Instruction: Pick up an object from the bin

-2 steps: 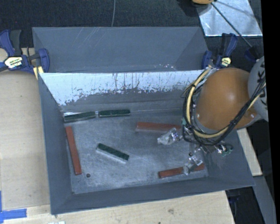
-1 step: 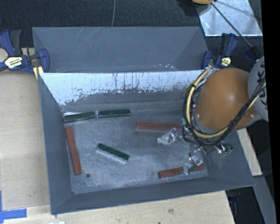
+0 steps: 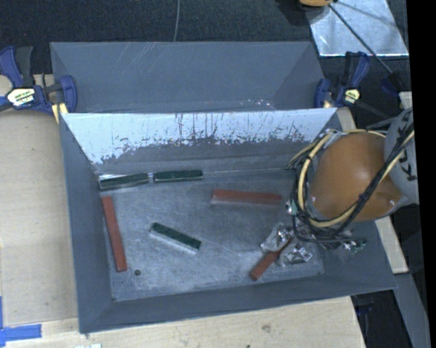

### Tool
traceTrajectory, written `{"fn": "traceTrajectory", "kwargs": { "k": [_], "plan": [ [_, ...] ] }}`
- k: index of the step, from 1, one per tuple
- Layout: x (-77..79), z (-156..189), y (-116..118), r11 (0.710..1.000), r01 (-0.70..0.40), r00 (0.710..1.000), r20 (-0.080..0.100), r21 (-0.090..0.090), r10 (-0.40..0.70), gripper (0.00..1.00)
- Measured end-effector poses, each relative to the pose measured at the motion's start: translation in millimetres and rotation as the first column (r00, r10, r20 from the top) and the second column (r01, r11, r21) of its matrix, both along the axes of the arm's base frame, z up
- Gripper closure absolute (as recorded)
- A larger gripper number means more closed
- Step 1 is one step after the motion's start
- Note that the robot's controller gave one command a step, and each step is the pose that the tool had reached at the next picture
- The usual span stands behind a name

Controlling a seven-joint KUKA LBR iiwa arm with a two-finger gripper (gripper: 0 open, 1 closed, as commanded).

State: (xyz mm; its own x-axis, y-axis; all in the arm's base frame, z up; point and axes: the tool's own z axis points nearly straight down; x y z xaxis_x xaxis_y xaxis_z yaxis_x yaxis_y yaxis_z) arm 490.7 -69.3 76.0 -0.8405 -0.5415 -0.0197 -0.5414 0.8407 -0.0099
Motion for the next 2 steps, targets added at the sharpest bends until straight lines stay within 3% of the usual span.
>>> {"fn": "traceTrajectory", "kwargs": {
  "k": [1,2],
  "plan": [
    [0.0,0,0,1.000,-0.001,1.000,0.000,0.000,0.001,1.00],
    [23.1,144,8,0.999,-0.037,0.999,-0.018,-0.002,0.037,1.00]
  ]
}}
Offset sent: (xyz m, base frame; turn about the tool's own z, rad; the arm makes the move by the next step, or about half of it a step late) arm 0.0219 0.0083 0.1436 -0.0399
